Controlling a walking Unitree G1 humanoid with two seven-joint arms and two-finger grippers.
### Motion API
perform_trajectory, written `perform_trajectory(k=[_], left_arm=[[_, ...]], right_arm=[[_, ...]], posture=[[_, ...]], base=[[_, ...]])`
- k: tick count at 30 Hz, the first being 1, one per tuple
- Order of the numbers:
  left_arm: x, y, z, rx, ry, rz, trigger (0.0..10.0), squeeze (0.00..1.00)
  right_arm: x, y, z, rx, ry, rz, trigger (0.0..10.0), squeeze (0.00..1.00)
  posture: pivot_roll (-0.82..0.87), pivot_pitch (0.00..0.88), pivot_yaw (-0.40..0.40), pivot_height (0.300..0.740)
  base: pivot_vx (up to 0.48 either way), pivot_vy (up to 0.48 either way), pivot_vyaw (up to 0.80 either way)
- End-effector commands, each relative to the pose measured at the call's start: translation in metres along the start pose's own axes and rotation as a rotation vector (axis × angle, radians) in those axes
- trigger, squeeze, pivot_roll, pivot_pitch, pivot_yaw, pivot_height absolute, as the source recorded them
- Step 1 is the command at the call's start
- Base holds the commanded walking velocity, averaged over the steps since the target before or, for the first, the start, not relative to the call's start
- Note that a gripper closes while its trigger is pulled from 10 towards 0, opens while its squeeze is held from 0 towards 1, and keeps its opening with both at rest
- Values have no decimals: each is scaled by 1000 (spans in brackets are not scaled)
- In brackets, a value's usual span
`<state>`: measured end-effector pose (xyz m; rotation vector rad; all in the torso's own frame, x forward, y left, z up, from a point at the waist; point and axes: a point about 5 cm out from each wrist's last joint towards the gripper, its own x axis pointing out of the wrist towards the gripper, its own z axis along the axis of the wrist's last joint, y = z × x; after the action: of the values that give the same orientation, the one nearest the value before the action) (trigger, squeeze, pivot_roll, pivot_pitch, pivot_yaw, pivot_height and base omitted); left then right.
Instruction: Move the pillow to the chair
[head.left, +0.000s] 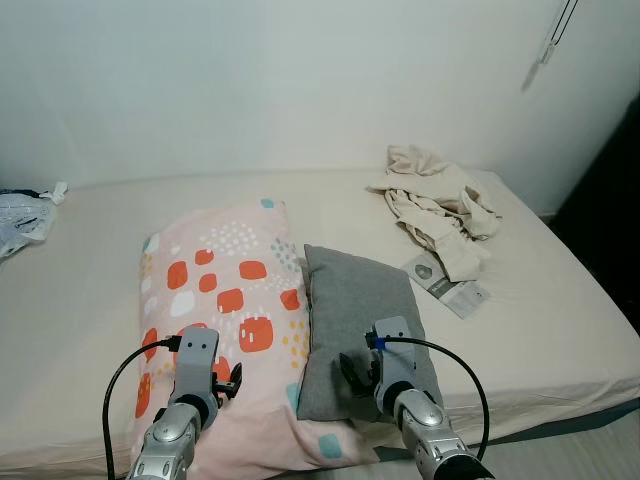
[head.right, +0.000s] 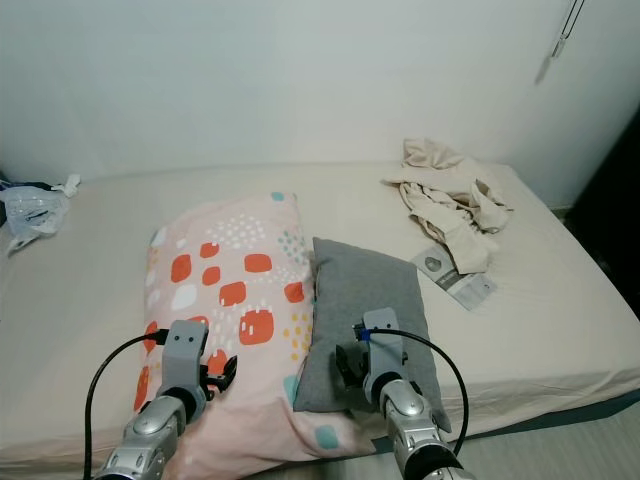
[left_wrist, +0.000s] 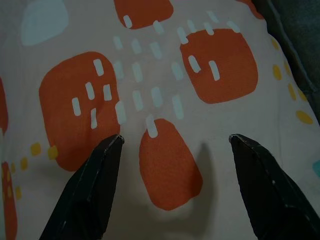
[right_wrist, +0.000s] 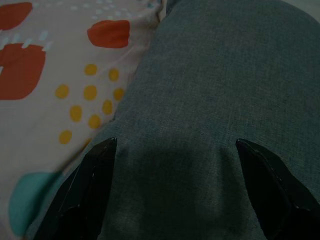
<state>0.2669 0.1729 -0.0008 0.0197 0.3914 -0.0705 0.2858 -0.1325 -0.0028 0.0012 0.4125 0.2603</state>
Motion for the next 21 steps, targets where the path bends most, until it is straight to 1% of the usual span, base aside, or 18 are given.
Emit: perform_trajectory(k=[1, 3, 5, 6, 7, 8, 9, 10, 14, 21], left_arm=[[-2, 1, -3, 10, 10, 4, 10000, 0], [-1, 1, -3, 10, 10, 4, 10000, 0], [-1, 1, -2, 10, 9, 4, 10000, 0], [-1, 1, -2, 10, 8, 5, 10000, 0], [0, 1, -1, 10, 8, 5, 10000, 0], [0, 1, -1, 10, 8, 5, 10000, 0], [0, 1, -1, 10, 7, 6, 10000, 0], [0, 1, -1, 10, 7, 7, 10000, 0], [1, 2, 1, 9, 2, 9, 10000, 0], [3, 1, 3, 9, -2, 9, 10000, 0]], right_arm=[[-1, 2, -5, 42, 19, 10, 10000, 0], [-2, 2, -1, 79, -20, 31, 10000, 0], [-1, 2, 3, 96, -53, 34, 10000, 0], [-1, 0, 5, 69, -58, 20, 10000, 0], [-1, -2, 4, 2, -39, -18, 10000, 0], [-1, -2, 4, 2, -39, -18, 10000, 0], [0, -4, 4, -38, -23, -41, 10000, 0], [0, -5, 5, -49, -34, -58, 10000, 0], [0, -9, 12, 0, -83, -88, 10000, 0], [0, -8, 8, -15, -46, -69, 10000, 0]], posture=[[12, 46, 10, 740], [11, 46, 12, 740], [11, 46, 13, 740], [11, 46, 13, 740], [9, 44, 12, 740], [9, 44, 12, 740], [9, 43, 13, 740], [9, 43, 13, 740], [9, 46, 16, 740], [8, 48, 17, 740]], base=[[0, 0, 0], [0, 0, 0], [0, 0, 0], [0, 0, 0], [0, 0, 0], [0, 0, 0], [0, 0, 0], [0, 0, 0], [0, 0, 0], [0, 0, 0]])
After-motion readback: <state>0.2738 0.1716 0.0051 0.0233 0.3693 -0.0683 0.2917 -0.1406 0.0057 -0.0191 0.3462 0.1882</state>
